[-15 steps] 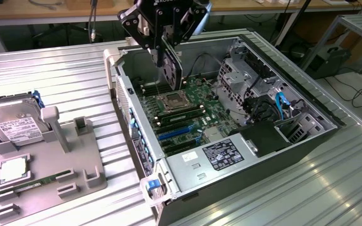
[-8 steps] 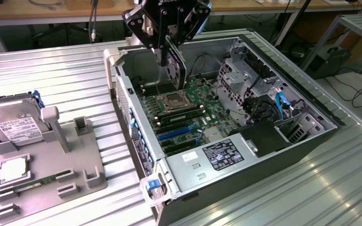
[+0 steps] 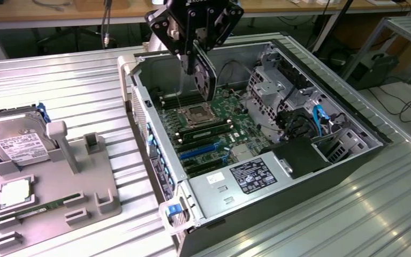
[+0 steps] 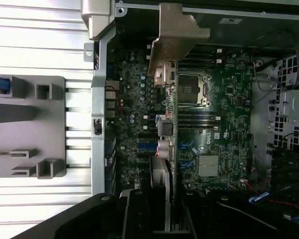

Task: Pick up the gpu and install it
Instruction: 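Pick up the gpu and move the gpu toward the slot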

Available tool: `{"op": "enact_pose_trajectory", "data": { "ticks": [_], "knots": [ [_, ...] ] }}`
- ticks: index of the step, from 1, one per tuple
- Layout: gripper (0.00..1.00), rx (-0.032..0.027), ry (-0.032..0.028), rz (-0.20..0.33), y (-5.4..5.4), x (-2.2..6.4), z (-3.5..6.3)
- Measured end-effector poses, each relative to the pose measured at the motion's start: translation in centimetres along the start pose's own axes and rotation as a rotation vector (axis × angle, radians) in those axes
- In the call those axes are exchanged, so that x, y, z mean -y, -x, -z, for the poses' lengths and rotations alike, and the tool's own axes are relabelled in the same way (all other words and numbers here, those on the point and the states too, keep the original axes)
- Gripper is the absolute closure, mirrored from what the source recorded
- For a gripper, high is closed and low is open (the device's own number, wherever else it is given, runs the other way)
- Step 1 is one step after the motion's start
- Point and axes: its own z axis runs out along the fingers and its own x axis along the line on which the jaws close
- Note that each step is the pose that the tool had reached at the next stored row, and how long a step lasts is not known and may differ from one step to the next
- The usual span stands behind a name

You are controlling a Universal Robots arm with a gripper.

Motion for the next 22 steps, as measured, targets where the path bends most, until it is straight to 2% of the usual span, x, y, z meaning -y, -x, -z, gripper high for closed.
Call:
{"op": "enact_pose_trajectory", "data": {
  "ticks": [13, 16, 22],
  "knots": [
    [0.72, 0.0031, 0.0000, 0.000, 1.6, 0.03, -0.16],
    [0.72, -0.0025, -0.0002, -0.001, 2.1, 0.03, -0.21],
    [0.72, -0.0134, 0.0001, -0.002, 4.0, 0.06, -0.39]
  ]
}}
